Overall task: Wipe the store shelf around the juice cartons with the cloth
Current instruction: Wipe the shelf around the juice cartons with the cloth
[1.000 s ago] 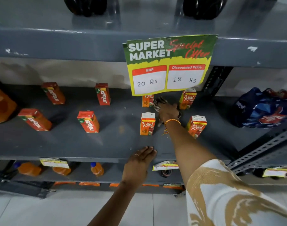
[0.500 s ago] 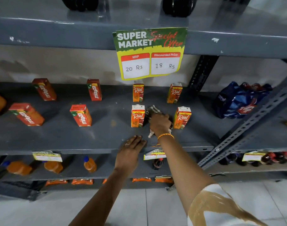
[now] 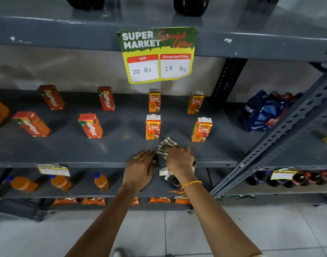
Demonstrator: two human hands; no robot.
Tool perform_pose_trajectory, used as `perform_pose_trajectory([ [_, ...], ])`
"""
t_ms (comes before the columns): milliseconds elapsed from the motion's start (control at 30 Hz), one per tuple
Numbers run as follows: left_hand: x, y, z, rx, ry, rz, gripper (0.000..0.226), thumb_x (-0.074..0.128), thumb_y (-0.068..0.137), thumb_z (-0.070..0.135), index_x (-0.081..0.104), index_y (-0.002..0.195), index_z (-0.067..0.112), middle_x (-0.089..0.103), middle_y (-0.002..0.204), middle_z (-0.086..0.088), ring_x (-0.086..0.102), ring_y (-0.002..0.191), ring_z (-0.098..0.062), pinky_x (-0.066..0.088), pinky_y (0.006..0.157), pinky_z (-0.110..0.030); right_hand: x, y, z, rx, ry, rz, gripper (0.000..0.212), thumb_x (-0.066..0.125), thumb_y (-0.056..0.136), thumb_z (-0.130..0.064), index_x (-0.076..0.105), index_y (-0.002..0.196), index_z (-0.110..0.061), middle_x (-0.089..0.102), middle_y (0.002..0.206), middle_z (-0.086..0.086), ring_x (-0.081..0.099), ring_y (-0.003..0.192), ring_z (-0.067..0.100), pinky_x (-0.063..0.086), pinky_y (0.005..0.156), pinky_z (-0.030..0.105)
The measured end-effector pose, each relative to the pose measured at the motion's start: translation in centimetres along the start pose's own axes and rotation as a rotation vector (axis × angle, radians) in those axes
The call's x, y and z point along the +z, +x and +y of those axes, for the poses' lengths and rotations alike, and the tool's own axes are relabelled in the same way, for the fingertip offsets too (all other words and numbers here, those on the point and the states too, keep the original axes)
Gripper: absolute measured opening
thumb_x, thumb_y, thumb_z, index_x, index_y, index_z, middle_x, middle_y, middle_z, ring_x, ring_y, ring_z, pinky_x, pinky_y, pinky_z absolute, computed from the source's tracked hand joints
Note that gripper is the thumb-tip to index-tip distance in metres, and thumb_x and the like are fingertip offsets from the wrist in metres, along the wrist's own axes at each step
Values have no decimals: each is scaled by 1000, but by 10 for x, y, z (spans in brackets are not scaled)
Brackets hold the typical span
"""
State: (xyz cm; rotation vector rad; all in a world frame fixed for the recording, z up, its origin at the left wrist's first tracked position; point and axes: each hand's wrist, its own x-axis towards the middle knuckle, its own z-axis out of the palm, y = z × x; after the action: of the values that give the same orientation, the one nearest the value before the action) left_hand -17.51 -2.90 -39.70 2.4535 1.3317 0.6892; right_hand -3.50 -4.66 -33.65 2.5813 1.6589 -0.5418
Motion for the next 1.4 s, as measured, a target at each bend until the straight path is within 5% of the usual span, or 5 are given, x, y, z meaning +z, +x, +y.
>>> perform_pose_trajectory([
  [300, -12, -20, 1, -105, 36, 71, 46, 26, 96, 33, 63, 111, 9, 70, 109, -12, 63, 103, -27, 48, 92, -38, -3, -37, -8, -302, 22, -139, 35, 53, 94, -20, 60, 126, -33, 61, 131, 4, 47, 125, 34, 49, 95, 43],
  [600, -20, -24, 5, -172, 107, 56, 65, 10, 97, 46, 61, 116, 10, 66, 119, -10, 57, 114, -26, 43, 98, -44, -11, -14, 26, -146, 81, -36, 51, 49, 94, -12, 46, 139, -35, 51, 142, 1, 38, 132, 31, 48, 93, 44],
  [1100, -51, -55, -38, -222, -46, 136, 61, 13, 98, 44, 57, 119, 8, 68, 109, -15, 62, 102, -31, 46, 92, -41, 22, -44, -70, -388, 204, -96, 45, 50, 93, -20, 51, 134, -38, 58, 139, -2, 50, 128, 31, 47, 103, 40],
  [1267, -72, -45, -86, -213, 108, 37, 51, 22, 94, 35, 60, 119, 12, 65, 122, -10, 56, 117, -25, 37, 103, -47, 0, -21, -124, -384, 610, 75, 52, 47, 89, 2, 58, 133, -24, 56, 141, -7, 47, 136, 11, 37, 115, 34],
  [1400, -78, -41, -111, -182, 161, -7, 37, 40, 91, 32, 67, 110, 14, 69, 114, -5, 62, 109, -20, 37, 103, -47, -22, 31, -161, -204, 567, 285, 58, 47, 87, 1, 47, 142, -20, 51, 145, 8, 49, 132, 27, 42, 109, 43],
])
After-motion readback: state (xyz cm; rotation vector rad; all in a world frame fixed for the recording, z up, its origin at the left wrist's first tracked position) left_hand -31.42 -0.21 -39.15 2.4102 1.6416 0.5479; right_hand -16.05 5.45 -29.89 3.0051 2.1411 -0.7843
